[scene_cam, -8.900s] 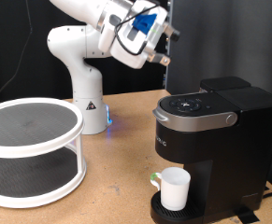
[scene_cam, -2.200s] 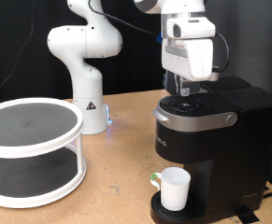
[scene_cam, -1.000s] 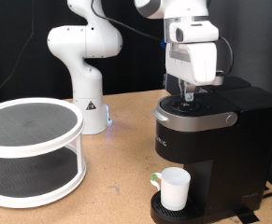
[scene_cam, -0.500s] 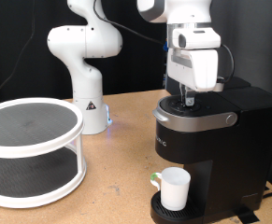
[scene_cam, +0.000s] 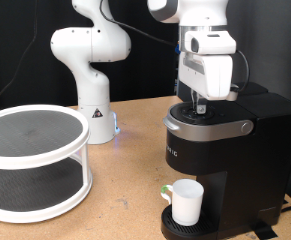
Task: Make a cup of coffee with the keurig machine
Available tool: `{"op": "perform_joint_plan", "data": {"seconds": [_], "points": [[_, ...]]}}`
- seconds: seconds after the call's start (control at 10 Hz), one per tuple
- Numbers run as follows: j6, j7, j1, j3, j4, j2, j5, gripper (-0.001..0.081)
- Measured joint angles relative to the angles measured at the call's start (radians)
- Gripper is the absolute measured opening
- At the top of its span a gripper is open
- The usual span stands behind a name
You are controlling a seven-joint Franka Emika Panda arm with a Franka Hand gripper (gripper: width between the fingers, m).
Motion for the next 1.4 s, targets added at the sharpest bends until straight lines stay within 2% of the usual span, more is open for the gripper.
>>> {"op": "perform_joint_plan", "data": {"seconds": [0.8, 1.1, 1.4], "points": [[-0.328, 0.017, -0.007, -0.01, 0.202, 0.134, -0.001, 0.0002], [-0.328, 0.012, -0.008, -0.017, 0.206, 0.138, -0.003, 0.0002], [-0.251, -0.046, -0.009, -0.02, 0.162, 0.108, 0.023, 0.0002]]}}
